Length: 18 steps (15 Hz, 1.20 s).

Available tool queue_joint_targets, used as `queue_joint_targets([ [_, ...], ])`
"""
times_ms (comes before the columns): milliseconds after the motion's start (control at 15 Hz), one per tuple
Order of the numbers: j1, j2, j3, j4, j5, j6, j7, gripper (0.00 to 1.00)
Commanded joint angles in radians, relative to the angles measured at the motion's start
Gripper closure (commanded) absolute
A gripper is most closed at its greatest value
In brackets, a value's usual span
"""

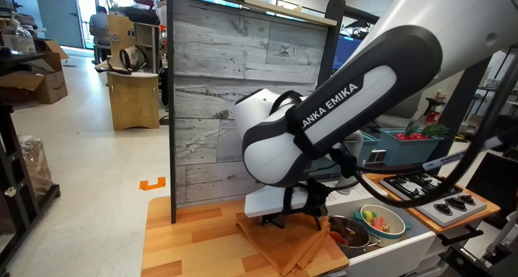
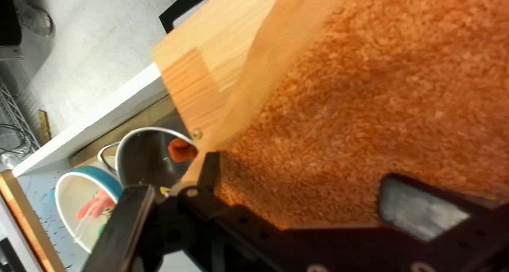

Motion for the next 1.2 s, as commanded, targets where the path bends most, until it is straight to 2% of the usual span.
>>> queue_joint_targets([
  [0, 0.083, 0.003, 0.071, -0.056, -0.019, 0.109, -0.042, 0.0],
  [133, 0.139, -0.006, 0.097, -0.076, -0.032, 0.202, -0.038, 0.0],
  [267, 0.155, -0.028, 0.107, -0.121, -0.059, 0.28, -0.09, 0.0],
  [400, 0.141, -0.041, 0.096, -0.145, -0.04, 0.242, -0.095, 0.0],
  [600, 0.078, -0.087, 0.059, -0.221, -0.003, 0.246, -0.041, 0.0],
  [867, -0.043, -0.144, 0.034, -0.311, 0.055, 0.264, -0.003, 0.0],
  [1133, -0.124, -0.132, 0.089, -0.286, 0.109, 0.3, -0.059, 0.0],
])
